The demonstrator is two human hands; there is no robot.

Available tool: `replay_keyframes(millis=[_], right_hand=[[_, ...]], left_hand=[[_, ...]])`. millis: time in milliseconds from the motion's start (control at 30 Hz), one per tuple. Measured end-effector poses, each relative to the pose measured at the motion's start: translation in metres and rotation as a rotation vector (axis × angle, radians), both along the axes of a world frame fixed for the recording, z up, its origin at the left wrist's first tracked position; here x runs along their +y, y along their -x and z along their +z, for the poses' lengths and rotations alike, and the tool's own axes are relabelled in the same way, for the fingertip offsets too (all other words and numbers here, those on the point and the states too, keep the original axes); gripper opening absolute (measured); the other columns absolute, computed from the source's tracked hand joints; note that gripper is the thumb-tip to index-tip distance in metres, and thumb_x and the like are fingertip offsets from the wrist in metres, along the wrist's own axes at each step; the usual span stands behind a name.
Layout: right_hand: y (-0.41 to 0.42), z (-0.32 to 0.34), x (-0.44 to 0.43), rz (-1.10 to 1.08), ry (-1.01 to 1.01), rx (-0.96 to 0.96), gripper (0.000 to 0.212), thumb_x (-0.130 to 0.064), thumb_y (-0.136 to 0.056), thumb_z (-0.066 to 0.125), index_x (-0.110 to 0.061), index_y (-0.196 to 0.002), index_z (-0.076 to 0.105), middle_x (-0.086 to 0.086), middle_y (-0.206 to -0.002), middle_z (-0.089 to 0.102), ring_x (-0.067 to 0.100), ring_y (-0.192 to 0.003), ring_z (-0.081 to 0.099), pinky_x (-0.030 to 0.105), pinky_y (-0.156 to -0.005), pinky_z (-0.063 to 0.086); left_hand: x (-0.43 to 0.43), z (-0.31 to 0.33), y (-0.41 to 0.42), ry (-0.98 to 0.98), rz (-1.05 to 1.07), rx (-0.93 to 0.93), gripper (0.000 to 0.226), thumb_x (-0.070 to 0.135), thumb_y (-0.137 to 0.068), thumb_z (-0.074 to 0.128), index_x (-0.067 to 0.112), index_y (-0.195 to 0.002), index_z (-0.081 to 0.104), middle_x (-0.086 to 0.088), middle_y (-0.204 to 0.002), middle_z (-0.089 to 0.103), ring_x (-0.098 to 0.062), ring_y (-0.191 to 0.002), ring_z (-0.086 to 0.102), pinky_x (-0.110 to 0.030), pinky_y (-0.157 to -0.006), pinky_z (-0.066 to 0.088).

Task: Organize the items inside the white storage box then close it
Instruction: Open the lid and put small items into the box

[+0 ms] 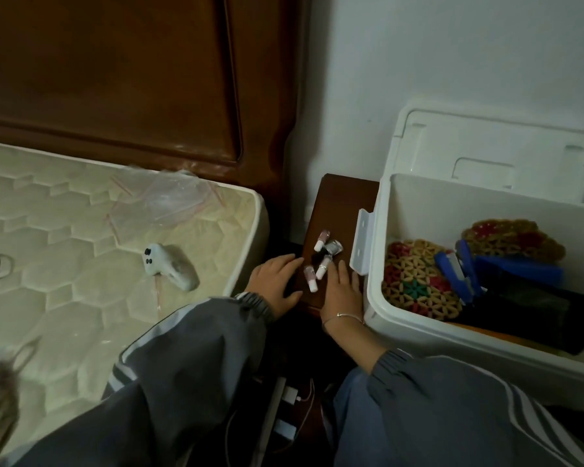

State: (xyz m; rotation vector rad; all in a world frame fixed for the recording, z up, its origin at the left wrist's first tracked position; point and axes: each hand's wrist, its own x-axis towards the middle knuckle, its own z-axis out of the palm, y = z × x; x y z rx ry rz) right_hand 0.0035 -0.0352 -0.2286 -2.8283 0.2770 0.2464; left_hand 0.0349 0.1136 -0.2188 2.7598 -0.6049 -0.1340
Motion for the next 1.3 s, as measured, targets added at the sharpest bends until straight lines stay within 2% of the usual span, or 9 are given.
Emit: replay_keyframes(millis=[233,467,600,767,867,933,1033,1167,1300], right_hand=[[-0.01,-0.014,-0.003,0.002,0.011,0.029,0.06,-0.019,-0.098,0.036,-0.022,-0.15,0.006,0.003,-0.159,0.001,0.028,-0.145,0.006,0.05,-0.116,0.015],[-0.023,-0.012,-0.003,0.09,-0.042,0.012,0.058,-0.016,-0.096,0.041,-0.019,-0.148,0.016,0.006,-0.159,0.004,0.03,-0.143,0.016,0.045,-0.113,0.024],[-0.023,-0.009,-0.002,0.07,0.086,-0.072,0.042,-0.017,-0.093,0.045,-0.019,-0.134,0.039,0.012,-0.138,0.035,0.032,-0.123,0.04,0.041,-0.097,0.036],[-0.016,-0.004,-0.002,0.037,0.129,-0.053,0.029,-0.018,-0.094,0.045,-0.014,-0.123,0.045,0.016,-0.129,0.04,0.036,-0.12,0.043,0.047,-0.098,0.04],[-0.011,0.008,0.005,0.036,-0.077,-0.158,0.024,-0.019,-0.093,0.051,-0.009,-0.115,0.049,0.015,-0.119,0.048,0.033,-0.109,0.05,0.043,-0.09,0.042],[-0.005,0.027,0.015,0.01,-0.29,-0.244,0.018,-0.019,-0.092,0.055,-0.007,-0.104,0.051,0.014,-0.107,0.055,0.033,-0.097,0.054,0.042,-0.079,0.044],[0.008,0.058,0.025,0.011,-0.573,-0.331,0.01,-0.019,-0.09,0.058,-0.014,-0.091,0.049,0.002,-0.085,0.057,0.024,-0.081,0.058,0.028,-0.06,0.037],[0.028,0.099,0.024,0.059,-0.717,-0.422,0.011,-0.025,-0.091,0.057,-0.026,-0.093,0.046,-0.016,-0.079,0.051,0.003,-0.074,0.051,0.008,-0.055,0.033],[0.054,0.14,0.002,0.024,-0.805,-0.559,0.01,-0.027,-0.09,0.058,-0.029,-0.092,0.048,-0.019,-0.078,0.054,-0.005,-0.071,0.053,0.001,-0.056,0.039]], left_hand=[[-0.028,-0.036,0.0,0.071,-0.016,0.041,0.066,0.038,-0.083,0.062,0.025,-0.142,0.037,0.0,-0.151,0.03,-0.019,-0.135,0.034,-0.039,-0.109,0.032],[-0.023,-0.037,0.0,0.271,0.01,0.0,0.042,0.022,-0.08,0.069,0.01,-0.118,0.059,-0.01,-0.127,0.047,-0.024,-0.114,0.049,-0.03,-0.098,0.04],[-0.021,-0.033,0.001,0.398,0.139,0.059,0.035,0.021,-0.081,0.07,0.012,-0.114,0.062,-0.007,-0.119,0.045,-0.014,-0.105,0.047,-0.015,-0.09,0.035],[-0.014,-0.014,-0.002,0.664,0.33,0.202,0.023,0.018,-0.082,0.07,0.011,-0.104,0.068,-0.006,-0.107,0.053,-0.01,-0.095,0.052,-0.006,-0.079,0.037],[-0.01,0.013,-0.003,1.091,0.521,0.45,0.007,0.018,-0.089,0.061,0.017,-0.093,0.067,-0.002,-0.091,0.065,-0.014,-0.086,0.06,-0.014,-0.069,0.047],[-0.005,0.036,-0.003,1.408,0.615,0.677,0.011,0.022,-0.09,0.056,0.019,-0.095,0.065,-0.001,-0.089,0.066,-0.014,-0.082,0.062,-0.021,-0.067,0.048],[0.005,0.074,0.0,1.696,0.616,0.874,0.023,0.032,-0.094,0.049,0.015,-0.099,0.064,-0.006,-0.095,0.066,-0.017,-0.085,0.065,-0.025,-0.066,0.054],[0.01,0.129,0.009,1.846,0.56,0.964,0.028,0.026,-0.096,0.048,0.004,-0.105,0.063,-0.016,-0.104,0.066,-0.023,-0.086,0.071,-0.026,-0.07,0.06],[0.0,0.171,0.02,1.891,0.534,1.004,0.03,0.021,-0.098,0.042,-0.001,-0.108,0.06,-0.019,-0.108,0.066,-0.026,-0.098,0.066,-0.028,-0.076,0.059]])
